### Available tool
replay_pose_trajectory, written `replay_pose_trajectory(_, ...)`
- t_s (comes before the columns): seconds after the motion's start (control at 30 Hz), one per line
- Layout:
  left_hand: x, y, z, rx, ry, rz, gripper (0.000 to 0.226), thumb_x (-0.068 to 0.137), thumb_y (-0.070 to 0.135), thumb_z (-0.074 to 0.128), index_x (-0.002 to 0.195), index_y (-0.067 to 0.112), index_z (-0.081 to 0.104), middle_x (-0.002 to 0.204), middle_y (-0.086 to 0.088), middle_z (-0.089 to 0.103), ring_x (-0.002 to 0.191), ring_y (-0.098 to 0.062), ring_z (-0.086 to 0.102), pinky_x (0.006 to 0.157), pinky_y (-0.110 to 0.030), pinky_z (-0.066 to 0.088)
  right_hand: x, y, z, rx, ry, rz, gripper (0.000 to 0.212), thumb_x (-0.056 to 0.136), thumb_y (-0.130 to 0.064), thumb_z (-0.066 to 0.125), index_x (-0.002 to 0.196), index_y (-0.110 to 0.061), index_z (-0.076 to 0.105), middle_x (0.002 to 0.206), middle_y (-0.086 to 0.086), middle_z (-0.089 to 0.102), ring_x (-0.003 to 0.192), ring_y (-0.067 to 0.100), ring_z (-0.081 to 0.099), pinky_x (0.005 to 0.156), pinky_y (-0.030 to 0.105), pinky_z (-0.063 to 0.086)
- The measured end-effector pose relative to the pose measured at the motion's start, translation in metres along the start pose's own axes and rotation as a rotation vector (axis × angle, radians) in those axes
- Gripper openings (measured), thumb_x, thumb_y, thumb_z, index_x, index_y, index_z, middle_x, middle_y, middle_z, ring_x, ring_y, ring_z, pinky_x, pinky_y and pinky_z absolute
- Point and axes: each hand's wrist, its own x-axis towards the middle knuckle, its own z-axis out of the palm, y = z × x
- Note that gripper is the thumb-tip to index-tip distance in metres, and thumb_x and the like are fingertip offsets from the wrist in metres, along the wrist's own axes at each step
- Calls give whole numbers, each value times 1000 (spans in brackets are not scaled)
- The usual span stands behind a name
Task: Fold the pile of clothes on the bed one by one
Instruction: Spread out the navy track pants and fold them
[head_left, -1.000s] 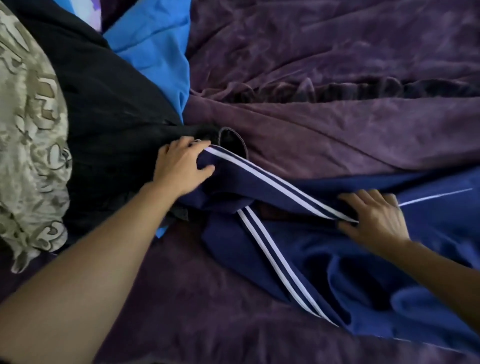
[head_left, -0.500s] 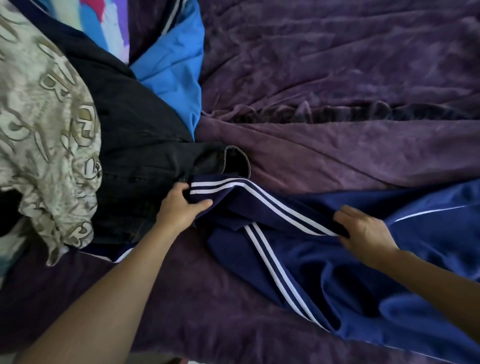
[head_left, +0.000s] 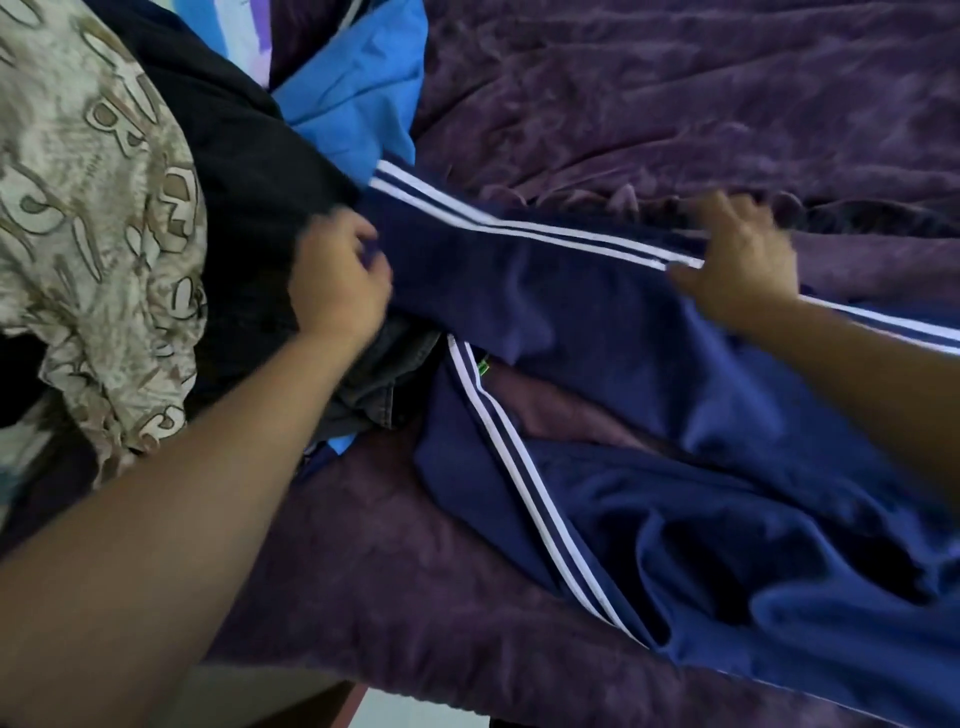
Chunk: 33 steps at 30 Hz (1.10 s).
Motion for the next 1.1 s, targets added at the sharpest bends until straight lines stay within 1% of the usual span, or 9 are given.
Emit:
replay_pose_trajectory(0.13, -94, 14, 44, 324, -510, 534, 44, 74, 6, 55, 114, 21, 62, 125, -10, 53, 116, -32, 45, 93, -42, 41, -94, -14, 36, 268, -217, -49, 28, 82, -30, 71, 107, -19, 65, 91, 5, 71, 87, 29, 67, 76, 36, 50)
replay_pose_trajectory(0.23, -127, 3, 64, 588, -694, 624, 43, 78, 13, 56, 119, 26, 58, 150, -9, 29, 143, -32, 15, 114, -45, 18, -171, -18, 72, 314, -625, -21, 48, 76, -52, 72, 116, -27, 63, 95, -5, 71, 89, 16, 67, 83, 33, 52)
replay_pose_trajectory(0.4, -129, -25, 23, 588, -470, 692, 20, 60, 9, 70, 79, 10, 65, 88, -11, 67, 121, -32, 52, 107, -53, 31, -248, -29, 113, 106, -736, -173, 47, 84, -44, 61, 124, -22, 50, 118, 2, 63, 106, 29, 60, 81, 36, 47)
replay_pose_trajectory(0.53, -152, -60, -37, 742, -538, 657, 35, 49, 10, 79, 82, 10, 66, 63, -7, 63, 84, -33, 59, 93, -49, 41, -268, -42, 105, 90, -701, -322, 29, 84, -37, 53, 108, -20, 55, 107, 1, 62, 98, 29, 60, 73, 35, 43)
replay_pose_trajectory(0.83, -204, -110, -101, 965, -653, 185, 36, 75, 18, 67, 110, 23, 64, 115, -2, 56, 111, -27, 46, 88, -42, 35, -284, -49, 82, 29, -1027, -476, 42, 83, -57, 58, 111, -27, 64, 113, -4, 65, 107, 22, 59, 84, 30, 44)
replay_pose_trajectory(0.9, -204, -115, -89, 1013, -820, 91, 54, 81, 26, 61, 132, 32, 44, 136, -2, 37, 125, -26, 33, 98, -43, 30, -279, -52, 84, 136, -963, -395, 41, 85, -57, 52, 102, -24, 70, 106, -3, 69, 103, 21, 62, 82, 26, 45)
replay_pose_trajectory(0.97, -201, -119, -72, 843, -911, 14, 74, 77, 33, 64, 142, 34, 30, 149, -5, 24, 135, -29, 25, 105, -45, 29, -265, -46, 91, 229, -562, -294, 30, 89, -43, 55, 103, -22, 71, 108, 1, 68, 105, 24, 60, 84, 33, 48)
replay_pose_trajectory(1.03, -193, -115, -50, 586, -780, 54, 76, 76, 30, 67, 144, 30, 33, 153, -7, 24, 137, -31, 26, 107, -46, 31, -246, -38, 96, 221, -253, -110, 32, 86, -30, 63, 115, -18, 64, 118, 4, 60, 113, 28, 53, 83, 39, 49)
replay_pose_trajectory(1.1, -187, -104, -23, 466, -625, 130, 68, 82, 24, 65, 144, 24, 37, 151, -10, 32, 137, -32, 29, 106, -49, 31, -230, -27, 101, 75, -330, 10, 51, 84, -31, 66, 132, -19, 51, 129, 6, 52, 122, 29, 45, 86, 41, 47)
